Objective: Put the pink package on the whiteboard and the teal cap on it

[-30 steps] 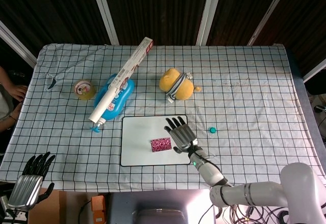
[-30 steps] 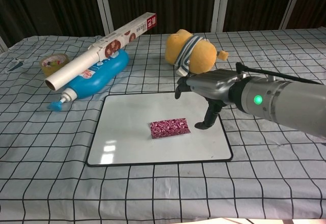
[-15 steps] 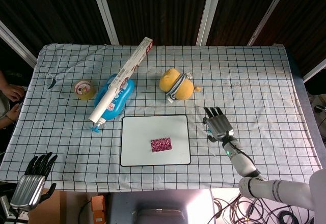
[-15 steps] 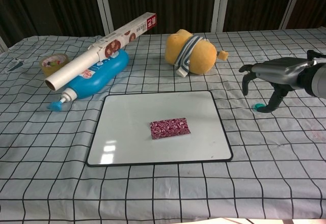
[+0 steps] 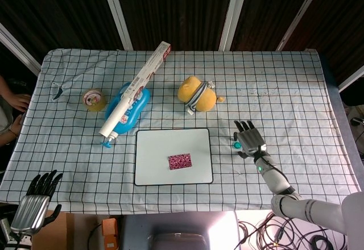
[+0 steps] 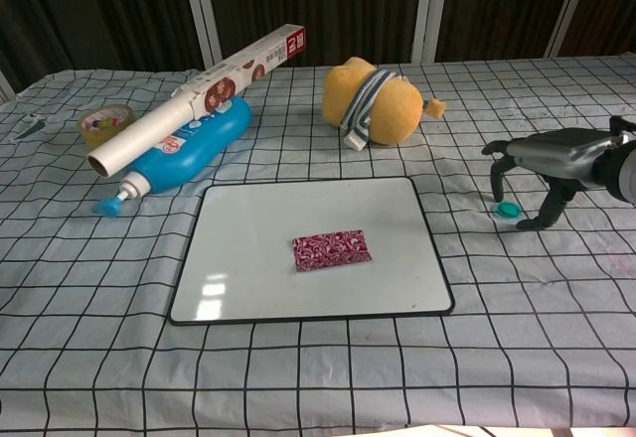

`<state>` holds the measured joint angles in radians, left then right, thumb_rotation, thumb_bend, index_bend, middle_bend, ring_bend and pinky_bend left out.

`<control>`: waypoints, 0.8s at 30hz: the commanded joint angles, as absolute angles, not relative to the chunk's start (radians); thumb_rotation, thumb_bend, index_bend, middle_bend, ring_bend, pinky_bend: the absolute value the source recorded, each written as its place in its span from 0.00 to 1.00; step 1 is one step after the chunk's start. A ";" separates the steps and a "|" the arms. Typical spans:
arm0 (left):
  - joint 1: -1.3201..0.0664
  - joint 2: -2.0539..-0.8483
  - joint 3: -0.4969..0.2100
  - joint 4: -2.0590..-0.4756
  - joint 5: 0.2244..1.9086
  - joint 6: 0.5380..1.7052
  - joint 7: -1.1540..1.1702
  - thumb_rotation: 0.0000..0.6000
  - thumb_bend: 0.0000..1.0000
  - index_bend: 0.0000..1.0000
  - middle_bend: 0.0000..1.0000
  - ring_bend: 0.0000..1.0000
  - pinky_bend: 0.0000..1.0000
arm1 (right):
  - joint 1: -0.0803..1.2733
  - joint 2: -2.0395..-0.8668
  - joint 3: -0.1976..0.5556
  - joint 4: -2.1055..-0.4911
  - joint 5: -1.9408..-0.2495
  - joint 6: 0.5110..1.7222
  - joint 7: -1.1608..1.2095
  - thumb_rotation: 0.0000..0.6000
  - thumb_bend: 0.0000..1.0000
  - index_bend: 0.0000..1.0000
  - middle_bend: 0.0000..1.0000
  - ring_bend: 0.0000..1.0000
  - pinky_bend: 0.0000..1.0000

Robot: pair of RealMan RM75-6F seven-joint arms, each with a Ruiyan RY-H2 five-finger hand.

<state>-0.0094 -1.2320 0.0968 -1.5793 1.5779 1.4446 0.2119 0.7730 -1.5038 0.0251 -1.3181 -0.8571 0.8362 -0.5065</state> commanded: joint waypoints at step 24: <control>-0.014 -1.231 0.094 -1.571 1.577 1.435 0.191 1.00 0.36 0.00 0.00 0.00 0.00 | 0.762 -1.481 0.087 -1.378 -0.892 0.855 -0.466 1.00 0.22 0.52 0.00 0.00 0.00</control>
<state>-0.0136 -1.2313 0.0945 -1.5717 1.5764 1.4364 0.1917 0.7618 -1.4938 0.0743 -1.3555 -0.8782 0.8457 -0.4777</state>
